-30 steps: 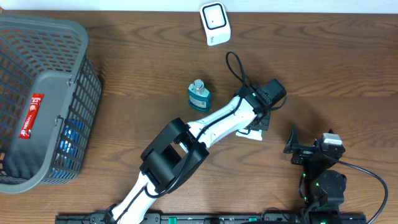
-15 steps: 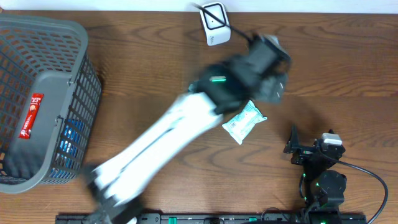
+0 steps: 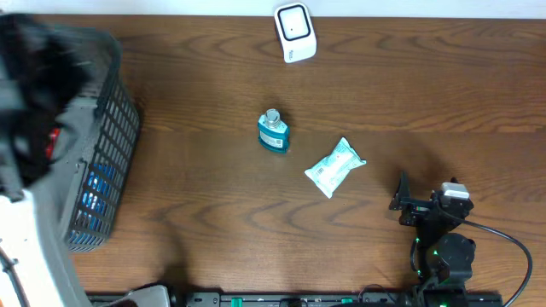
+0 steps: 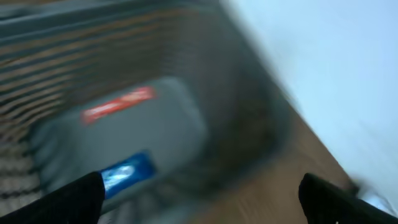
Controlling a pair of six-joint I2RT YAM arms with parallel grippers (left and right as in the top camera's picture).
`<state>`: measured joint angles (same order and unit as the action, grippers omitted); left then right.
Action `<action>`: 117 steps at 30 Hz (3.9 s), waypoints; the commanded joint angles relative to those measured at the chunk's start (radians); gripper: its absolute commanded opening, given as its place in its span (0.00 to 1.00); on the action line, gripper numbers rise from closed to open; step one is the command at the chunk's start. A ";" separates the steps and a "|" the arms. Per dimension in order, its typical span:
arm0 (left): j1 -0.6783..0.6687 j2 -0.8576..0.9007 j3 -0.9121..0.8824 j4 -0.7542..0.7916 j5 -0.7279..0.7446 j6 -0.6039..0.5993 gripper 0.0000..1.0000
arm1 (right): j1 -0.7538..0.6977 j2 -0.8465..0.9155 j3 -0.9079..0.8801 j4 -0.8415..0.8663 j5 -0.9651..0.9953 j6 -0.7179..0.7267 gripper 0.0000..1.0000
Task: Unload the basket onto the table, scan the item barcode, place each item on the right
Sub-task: 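Reach the left gripper into the basket and grasp the blue Oreo pack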
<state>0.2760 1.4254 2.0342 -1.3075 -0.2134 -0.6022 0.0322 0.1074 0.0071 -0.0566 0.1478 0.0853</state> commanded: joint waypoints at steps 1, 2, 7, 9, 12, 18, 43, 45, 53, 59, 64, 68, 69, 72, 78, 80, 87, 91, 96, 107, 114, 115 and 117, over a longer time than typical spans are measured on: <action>0.134 0.037 -0.052 -0.021 0.048 -0.071 1.00 | 0.009 -0.002 -0.002 -0.004 0.004 -0.012 0.99; 0.176 0.063 -0.093 -0.023 0.048 -0.061 1.00 | 0.009 -0.002 -0.002 -0.004 0.004 -0.012 0.99; 0.242 0.137 -0.236 -0.020 0.048 -0.158 1.00 | 0.009 -0.002 -0.002 -0.004 0.004 -0.012 0.99; 0.265 0.165 -0.309 -0.020 0.048 -0.312 1.00 | 0.009 -0.002 -0.002 -0.003 0.004 -0.012 0.99; 0.287 0.193 -0.419 -0.020 0.048 -0.545 1.00 | 0.009 -0.002 -0.002 -0.003 0.004 -0.012 0.99; 0.295 0.238 -0.616 -0.001 0.049 -0.969 1.00 | 0.009 -0.002 -0.002 -0.003 0.004 -0.012 0.99; 0.295 0.254 -1.014 0.588 0.049 -1.034 1.00 | 0.009 -0.002 -0.002 -0.004 0.004 -0.012 0.99; 0.295 0.254 -1.017 0.587 0.049 -1.034 0.99 | 0.009 -0.002 -0.002 -0.003 0.004 -0.012 0.99; 0.295 0.254 -1.017 0.534 0.049 -1.030 0.27 | 0.009 -0.002 -0.002 -0.004 0.004 -0.012 0.99; 0.297 0.254 -1.017 0.550 0.041 -1.002 0.08 | 0.009 -0.002 -0.002 -0.004 0.004 -0.012 0.99; 0.304 0.254 -1.004 0.742 0.033 -0.763 0.07 | 0.009 -0.002 -0.002 -0.004 0.004 -0.012 0.99; 0.308 0.254 -0.964 0.748 0.070 -0.725 0.13 | 0.009 -0.002 -0.002 -0.004 0.004 -0.012 0.99; 0.308 0.254 -0.958 0.746 0.092 -0.720 0.27 | 0.009 -0.002 -0.002 -0.004 0.004 -0.012 0.99; 0.308 0.253 -0.951 0.744 0.150 -0.714 0.82 | 0.009 -0.002 -0.002 -0.004 0.004 -0.012 0.99; 0.308 0.253 -0.951 0.721 0.171 -0.716 0.98 | 0.009 -0.002 -0.002 -0.004 0.004 -0.012 0.99; 0.308 0.253 -0.952 0.722 0.169 -0.724 0.98 | 0.009 -0.002 -0.002 -0.004 0.004 -0.012 0.99; 0.308 0.291 -0.952 0.757 0.169 -0.790 0.98 | 0.009 -0.002 -0.002 -0.004 0.004 -0.012 0.99; 0.308 0.364 -0.952 0.789 0.170 -0.790 0.98 | 0.009 -0.002 -0.002 -0.004 0.004 -0.012 0.99; 0.308 0.452 -0.952 0.800 0.189 -0.785 0.88 | 0.009 -0.002 -0.002 -0.004 0.004 -0.012 0.99; 0.320 0.434 -0.915 0.793 0.221 -0.618 0.07 | 0.009 -0.002 -0.002 -0.004 0.004 -0.012 0.99; 0.334 0.238 -0.783 0.708 0.293 -0.530 0.07 | 0.009 -0.002 -0.002 -0.004 0.004 -0.013 0.99; 0.334 0.198 -0.761 0.699 0.293 -0.519 0.07 | 0.009 -0.002 -0.002 -0.004 0.004 -0.012 0.99; 0.334 0.120 -0.721 0.690 0.293 -0.504 0.08 | 0.009 -0.002 -0.002 -0.004 0.004 -0.012 0.99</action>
<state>0.6071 1.6859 1.2106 -0.6186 0.0574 -1.1648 0.0322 0.1074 0.0071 -0.0566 0.1474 0.0853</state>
